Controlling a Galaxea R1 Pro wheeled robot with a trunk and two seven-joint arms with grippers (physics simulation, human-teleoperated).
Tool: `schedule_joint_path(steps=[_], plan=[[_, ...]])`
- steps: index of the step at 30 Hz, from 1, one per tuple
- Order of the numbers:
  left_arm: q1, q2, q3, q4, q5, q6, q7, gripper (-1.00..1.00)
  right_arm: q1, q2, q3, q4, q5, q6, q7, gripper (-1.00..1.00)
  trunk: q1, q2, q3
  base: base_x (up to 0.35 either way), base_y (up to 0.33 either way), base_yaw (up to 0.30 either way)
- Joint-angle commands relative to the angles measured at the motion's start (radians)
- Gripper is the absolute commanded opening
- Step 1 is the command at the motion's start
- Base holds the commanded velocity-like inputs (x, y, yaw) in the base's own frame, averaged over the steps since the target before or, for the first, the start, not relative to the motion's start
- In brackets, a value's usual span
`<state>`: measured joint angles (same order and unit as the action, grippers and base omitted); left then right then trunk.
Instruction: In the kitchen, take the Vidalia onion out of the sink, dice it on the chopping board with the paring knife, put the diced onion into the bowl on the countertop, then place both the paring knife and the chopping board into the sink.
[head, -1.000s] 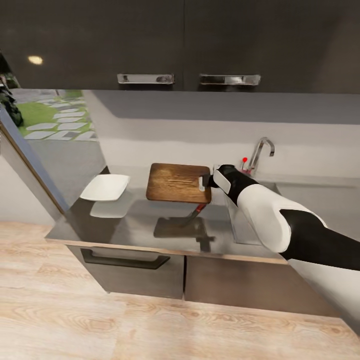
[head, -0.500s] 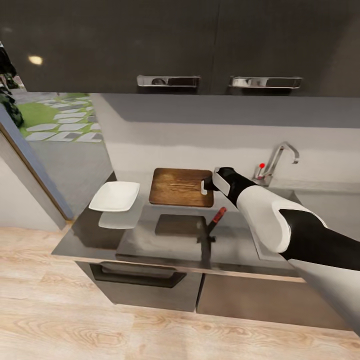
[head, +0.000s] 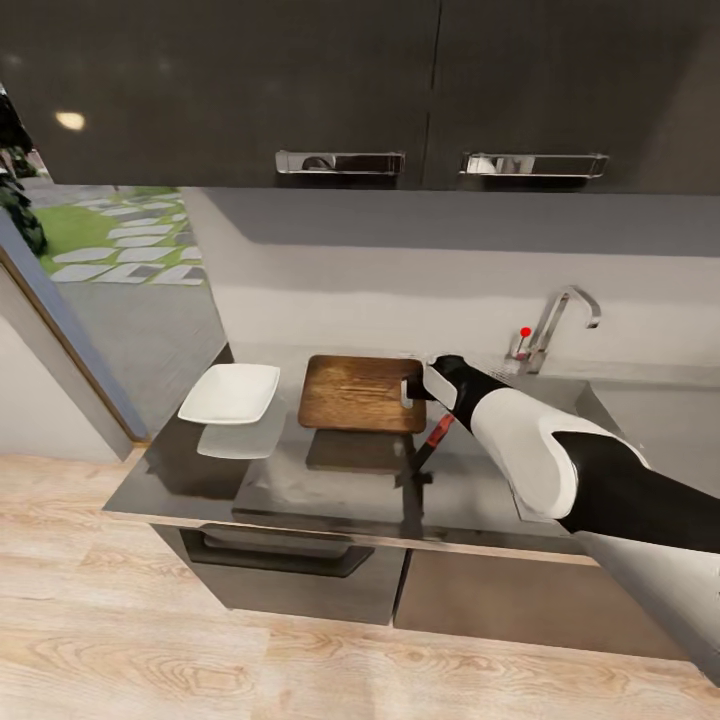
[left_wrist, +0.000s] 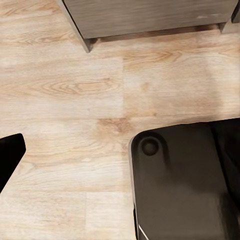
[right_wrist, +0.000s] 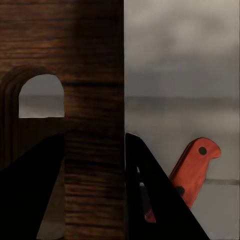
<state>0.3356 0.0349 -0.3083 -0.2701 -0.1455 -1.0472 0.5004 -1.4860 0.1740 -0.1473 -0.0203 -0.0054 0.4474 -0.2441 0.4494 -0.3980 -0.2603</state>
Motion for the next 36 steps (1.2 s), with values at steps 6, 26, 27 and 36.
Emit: schedule_joint_path(steps=[6,26,27,36], plan=[[0.0,0.001,-0.002,-0.001,-0.009,0.0,0.01,1.0,0.014,0.0,-0.015,-0.003,0.001,-0.012,-0.005,-1.0,0.001,-0.002,-0.002,0.0,0.0,0.0],[0.0,0.011,-0.002,-0.001,-0.009,0.0,0.01,1.0,0.073,0.0,-0.015,-0.003,0.001,-0.015,-0.004,-1.0,0.001,-0.002,-0.002,0.132,0.101,0.0],[0.0,0.011,-0.002,-0.001,-0.009,0.0,0.01,1.0,0.076,0.0,-0.016,-0.003,0.001,-0.015,-0.004,-1.0,0.001,-0.002,-0.002,0.007,0.004,0.0],[0.0,0.011,-0.002,0.0,-0.009,0.0,0.01,1.0,0.086,0.0,-0.017,-0.003,0.001,-0.015,-0.004,-1.0,0.001,-0.002,-0.002,0.001,0.001,0.0]])
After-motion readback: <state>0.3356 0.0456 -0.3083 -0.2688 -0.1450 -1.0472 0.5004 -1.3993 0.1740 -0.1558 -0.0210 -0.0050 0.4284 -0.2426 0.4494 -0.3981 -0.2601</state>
